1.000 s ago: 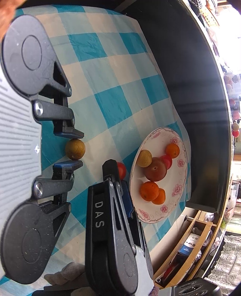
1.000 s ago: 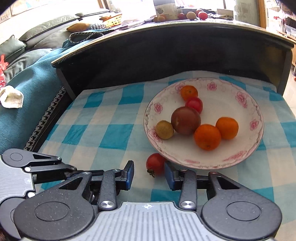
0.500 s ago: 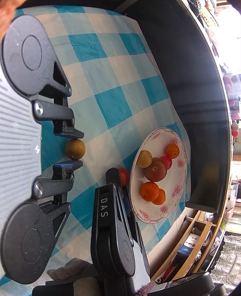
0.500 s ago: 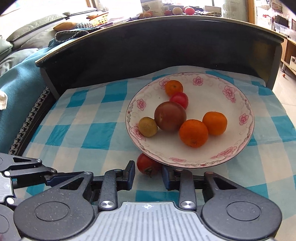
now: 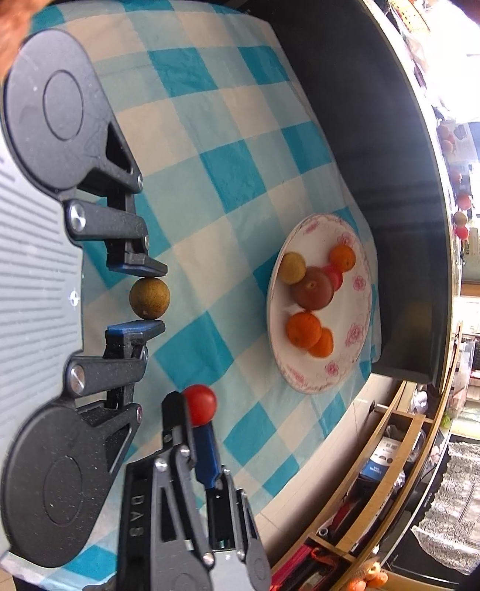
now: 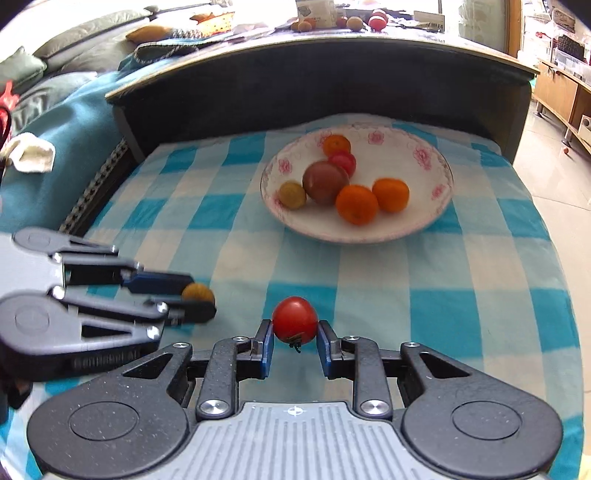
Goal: Organize fruits
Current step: 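Lift both held fruits and carry them toward the bowl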
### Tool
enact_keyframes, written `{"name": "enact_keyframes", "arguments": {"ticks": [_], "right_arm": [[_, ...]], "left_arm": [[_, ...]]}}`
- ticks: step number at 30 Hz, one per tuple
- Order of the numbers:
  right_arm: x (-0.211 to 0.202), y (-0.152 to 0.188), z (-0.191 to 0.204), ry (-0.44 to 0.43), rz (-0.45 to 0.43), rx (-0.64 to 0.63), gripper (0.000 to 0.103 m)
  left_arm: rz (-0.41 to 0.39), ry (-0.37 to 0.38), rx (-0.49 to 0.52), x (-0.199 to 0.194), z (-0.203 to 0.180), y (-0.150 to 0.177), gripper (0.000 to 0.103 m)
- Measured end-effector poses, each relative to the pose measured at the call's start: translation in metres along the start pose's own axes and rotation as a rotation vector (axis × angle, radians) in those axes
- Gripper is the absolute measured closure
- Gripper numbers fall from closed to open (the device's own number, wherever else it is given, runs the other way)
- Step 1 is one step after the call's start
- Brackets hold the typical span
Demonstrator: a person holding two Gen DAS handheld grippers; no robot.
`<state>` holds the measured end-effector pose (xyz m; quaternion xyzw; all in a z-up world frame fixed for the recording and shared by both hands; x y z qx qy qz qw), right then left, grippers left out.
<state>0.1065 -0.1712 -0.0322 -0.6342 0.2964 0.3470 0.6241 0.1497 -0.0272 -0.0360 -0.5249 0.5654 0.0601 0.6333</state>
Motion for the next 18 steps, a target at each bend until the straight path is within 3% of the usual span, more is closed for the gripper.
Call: {"name": "enact_keyframes", "arguments": {"ticks": [5, 18], "right_arm": [[-0.002, 0.017, -0.005, 0.027, 0.044, -0.011, 0.082], [-0.004, 0.016, -0.003, -0.008, 0.002, -0.058, 0.076]], "left_arm": [[0.032, 0.008, 0.015, 0.004, -0.017, 0.011, 0.068], [0.034, -0.045, -0.01, 0.003, -0.028, 0.028, 0.065]]}}
Point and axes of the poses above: each gripper's, at about its wrist camera, not at the fingertips, and x roughly the way its jaws point, z to its left, y to its underside, the point moved 2 cm from there along x, roughly the way its jaws point, and after that the axes turned 8 degrees about y, right-handed, at the moved point
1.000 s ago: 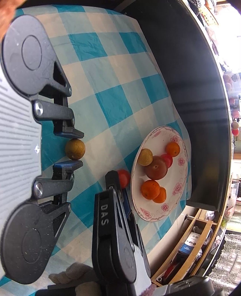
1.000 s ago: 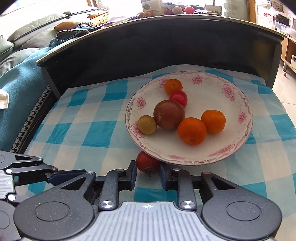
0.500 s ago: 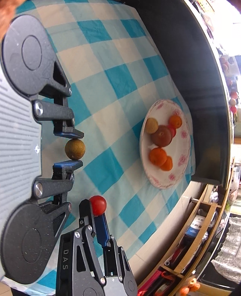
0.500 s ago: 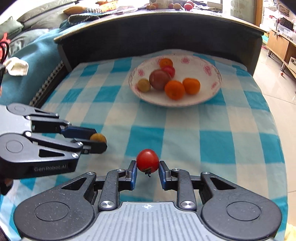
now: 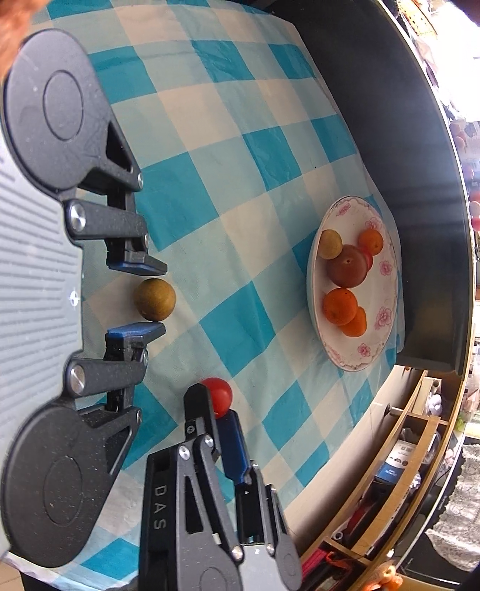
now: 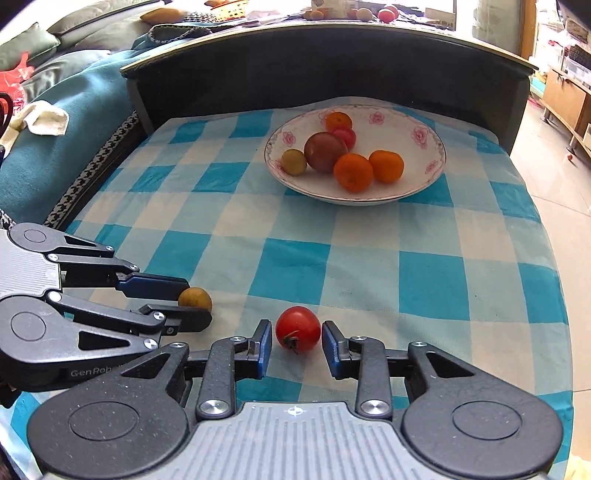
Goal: Organize fruits
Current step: 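Lift both held fruits and carry them toward the bowl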
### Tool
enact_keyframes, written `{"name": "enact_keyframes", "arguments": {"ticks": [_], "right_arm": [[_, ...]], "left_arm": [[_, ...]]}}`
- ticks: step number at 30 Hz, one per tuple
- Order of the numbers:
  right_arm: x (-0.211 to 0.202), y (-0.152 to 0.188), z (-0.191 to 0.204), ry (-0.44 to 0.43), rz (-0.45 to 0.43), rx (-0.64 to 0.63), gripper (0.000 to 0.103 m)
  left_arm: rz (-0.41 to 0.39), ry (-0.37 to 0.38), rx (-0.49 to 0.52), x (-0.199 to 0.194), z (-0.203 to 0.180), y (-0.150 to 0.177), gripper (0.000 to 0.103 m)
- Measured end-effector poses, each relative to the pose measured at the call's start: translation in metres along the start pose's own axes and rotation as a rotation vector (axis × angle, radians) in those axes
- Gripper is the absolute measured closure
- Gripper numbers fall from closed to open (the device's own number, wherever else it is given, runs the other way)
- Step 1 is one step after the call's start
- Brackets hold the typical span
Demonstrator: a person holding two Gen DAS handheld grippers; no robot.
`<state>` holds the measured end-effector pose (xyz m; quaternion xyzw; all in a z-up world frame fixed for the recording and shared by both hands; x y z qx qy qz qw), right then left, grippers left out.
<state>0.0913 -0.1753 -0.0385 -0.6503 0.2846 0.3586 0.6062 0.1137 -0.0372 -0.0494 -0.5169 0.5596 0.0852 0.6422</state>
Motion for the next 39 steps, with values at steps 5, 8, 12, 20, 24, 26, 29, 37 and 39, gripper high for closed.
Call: {"name": "enact_keyframes", "arguments": {"ticks": [5, 8, 12, 20, 24, 26, 29, 37, 39], "right_arm": [[0.001, 0.0, -0.001, -0.008, 0.006, -0.002, 0.075], [0.001, 0.001, -0.002, -0.006, 0.009, 0.004, 0.076], [0.002, 0.001, -0.002, -0.013, 0.029, 0.012, 0.076], [0.004, 0.003, 0.001, -0.021, 0.046, -0.005, 0.081], [0.002, 0.0, -0.003, -0.03, 0.034, 0.011, 0.082], [0.0, -0.004, -0.005, -0.035, 0.02, 0.025, 0.082], [-0.003, -0.013, -0.009, -0.038, -0.011, 0.043, 0.082], [-0.006, -0.039, -0.021, -0.029, -0.087, 0.08, 0.082], [-0.005, -0.046, -0.024, -0.027, -0.102, 0.089, 0.082]], "left_arm": [[0.011, -0.013, 0.01, 0.005, -0.003, 0.0, 0.065], [-0.004, -0.009, 0.005, 0.004, -0.003, -0.005, 0.065], [-0.015, -0.005, 0.002, 0.006, -0.001, -0.01, 0.065], [0.007, -0.01, -0.006, 0.01, 0.001, -0.008, 0.068], [0.0, -0.005, -0.007, 0.008, 0.001, -0.01, 0.068], [-0.005, -0.005, -0.008, 0.008, 0.0, -0.013, 0.068], [-0.025, -0.004, -0.007, 0.006, -0.001, -0.021, 0.068], [-0.098, -0.032, -0.019, 0.003, 0.003, -0.054, 0.068], [-0.114, -0.036, -0.026, 0.003, 0.004, -0.063, 0.068]]}}
Point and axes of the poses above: each gripper's, at about its wrist camera, not at the fingertips, and x roughly the way its jaws point, z to its left, y to its underside, the point moved 2 cm from there along x, roughly the way its jaws point, and after that the axes turned 8 degrees about y, right-handed, at the moved point
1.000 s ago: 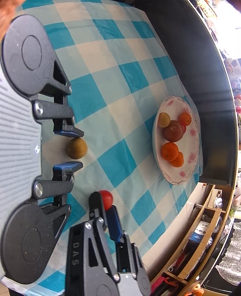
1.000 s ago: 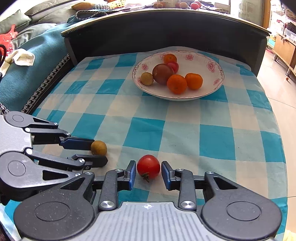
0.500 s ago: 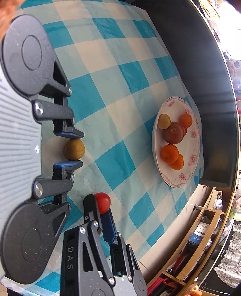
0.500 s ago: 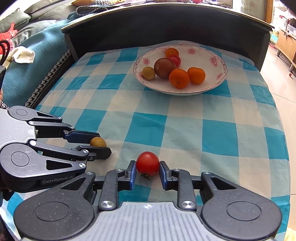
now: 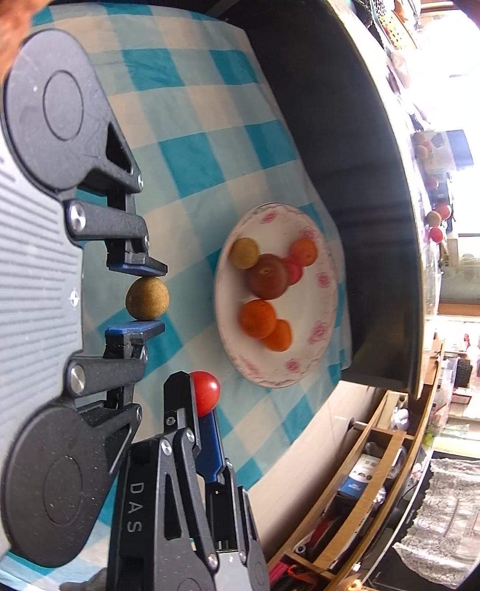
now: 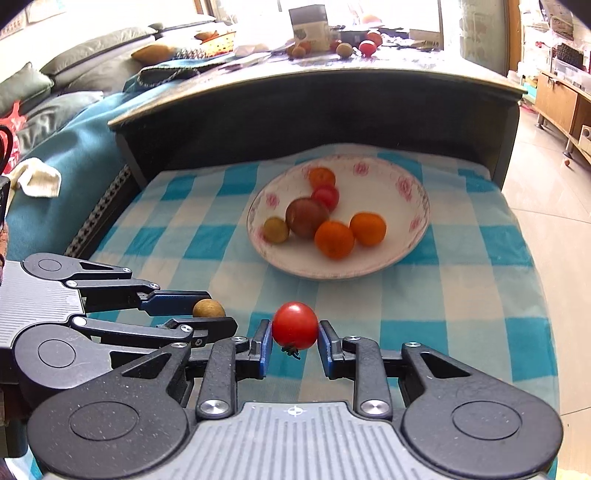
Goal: Organize fruits
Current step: 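Lift both held fruits and carry them toward the bowl, then lower the brown fruit and red tomato into the bowl with both tools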
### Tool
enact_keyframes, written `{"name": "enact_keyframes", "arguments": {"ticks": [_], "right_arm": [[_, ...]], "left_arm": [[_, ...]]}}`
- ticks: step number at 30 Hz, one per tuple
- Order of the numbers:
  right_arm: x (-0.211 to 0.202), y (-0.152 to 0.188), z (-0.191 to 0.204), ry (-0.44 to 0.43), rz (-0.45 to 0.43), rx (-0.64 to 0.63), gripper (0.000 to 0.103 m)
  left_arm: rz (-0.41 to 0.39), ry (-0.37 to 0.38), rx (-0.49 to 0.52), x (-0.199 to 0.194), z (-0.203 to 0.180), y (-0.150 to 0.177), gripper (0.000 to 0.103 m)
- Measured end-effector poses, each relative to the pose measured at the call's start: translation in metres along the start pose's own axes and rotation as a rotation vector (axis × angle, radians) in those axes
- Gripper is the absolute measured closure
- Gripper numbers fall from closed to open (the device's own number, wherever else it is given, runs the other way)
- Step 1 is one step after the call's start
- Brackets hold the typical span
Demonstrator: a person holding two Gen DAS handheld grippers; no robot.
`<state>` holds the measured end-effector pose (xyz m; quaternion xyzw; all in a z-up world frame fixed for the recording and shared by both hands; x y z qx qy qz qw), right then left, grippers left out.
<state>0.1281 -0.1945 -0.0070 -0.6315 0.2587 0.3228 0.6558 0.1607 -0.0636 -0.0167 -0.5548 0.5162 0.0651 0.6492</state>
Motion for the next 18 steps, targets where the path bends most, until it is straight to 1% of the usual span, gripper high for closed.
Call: {"name": "enact_keyframes", "arguments": {"ticks": [3, 9, 13, 18], "right_arm": [[0.002, -0.01, -0.004, 0.008, -0.025, 0.014, 0.082], [0.011, -0.031, -0.018, 0.032, -0.068, 0.054, 0.082], [0.02, -0.039, -0.025, 0.047, -0.068, 0.073, 0.081], [0.029, -0.038, -0.031, 0.06, -0.049, 0.07, 0.081]], "left_arm": [[-0.024, -0.018, -0.004, 0.003, 0.002, -0.014, 0.068], [-0.058, -0.031, -0.008, 0.012, 0.006, -0.037, 0.068], [-0.061, -0.034, -0.01, 0.022, 0.009, -0.047, 0.068], [-0.041, -0.031, -0.004, 0.035, 0.008, -0.047, 0.069]]}}
Point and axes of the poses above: each gripper's, at about its wrist camera, not at the fingertips, and x roughly the way its jaws point, z to its left, y to its underside, the point moved 2 cm from there along x, roughly the way its jaws point, and after that the axes turned 8 degrees about y, right-handed, at the moved point
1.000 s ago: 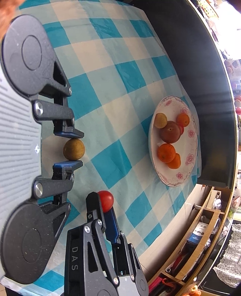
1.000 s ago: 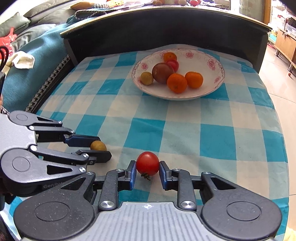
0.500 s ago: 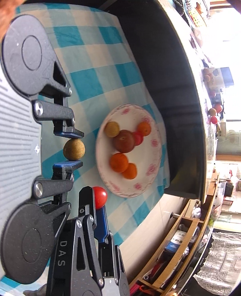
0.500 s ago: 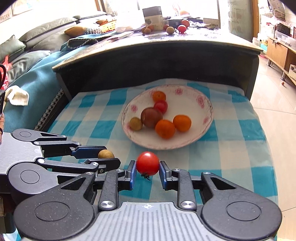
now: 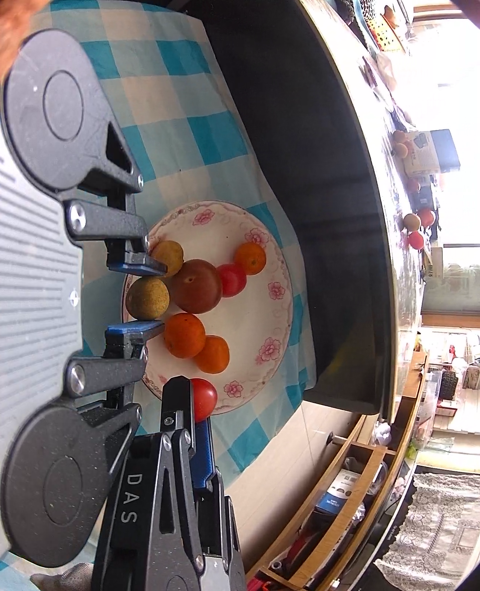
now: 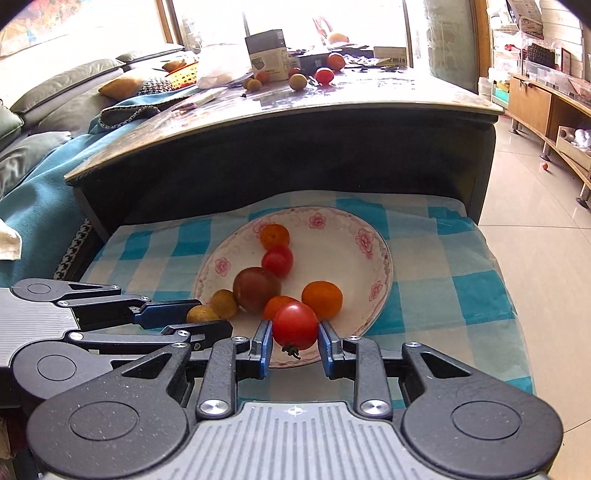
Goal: Organize fruits
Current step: 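Lower the brown fruit and red tomato into the bowl with both tools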
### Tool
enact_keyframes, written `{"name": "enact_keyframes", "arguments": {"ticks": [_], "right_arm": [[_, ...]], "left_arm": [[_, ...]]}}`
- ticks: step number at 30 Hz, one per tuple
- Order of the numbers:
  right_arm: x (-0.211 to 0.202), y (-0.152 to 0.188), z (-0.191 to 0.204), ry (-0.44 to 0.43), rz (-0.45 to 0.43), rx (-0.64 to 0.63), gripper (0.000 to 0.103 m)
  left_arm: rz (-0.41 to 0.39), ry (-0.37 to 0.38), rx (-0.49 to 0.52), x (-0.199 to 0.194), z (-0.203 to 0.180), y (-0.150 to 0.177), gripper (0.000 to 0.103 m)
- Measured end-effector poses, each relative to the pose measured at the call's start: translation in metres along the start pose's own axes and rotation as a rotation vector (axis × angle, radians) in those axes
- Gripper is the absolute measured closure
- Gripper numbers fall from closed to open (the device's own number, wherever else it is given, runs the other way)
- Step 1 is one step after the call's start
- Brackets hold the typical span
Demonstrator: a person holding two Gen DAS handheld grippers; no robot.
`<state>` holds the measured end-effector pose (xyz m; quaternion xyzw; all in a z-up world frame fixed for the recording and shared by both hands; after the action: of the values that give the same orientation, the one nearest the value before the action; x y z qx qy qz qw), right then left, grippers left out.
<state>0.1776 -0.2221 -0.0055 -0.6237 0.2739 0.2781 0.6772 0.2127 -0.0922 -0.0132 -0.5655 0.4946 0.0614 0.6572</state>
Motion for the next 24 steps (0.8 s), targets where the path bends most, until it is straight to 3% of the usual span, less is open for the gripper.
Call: {"name": "enact_keyframes", "arguments": {"ticks": [24], "right_arm": [[0.022, 0.0, -0.006, 0.002, 0.013, 0.003, 0.079]], "left_arm": [[0.005, -0.004, -0.02, 0.017, 0.006, 0.001, 0.069]]}}
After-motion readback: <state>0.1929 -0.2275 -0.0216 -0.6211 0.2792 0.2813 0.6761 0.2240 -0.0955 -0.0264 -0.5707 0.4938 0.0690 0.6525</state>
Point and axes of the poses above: each gripper's, at about its wrist camera, not at the fingertips, and x roughly the way its jaws point, z to its left, y to its underside, the point moved 2 cm from there along x, roughly the way its jaws point, and after that the axes turned 8 degrees about y, right-handed, at the moved point
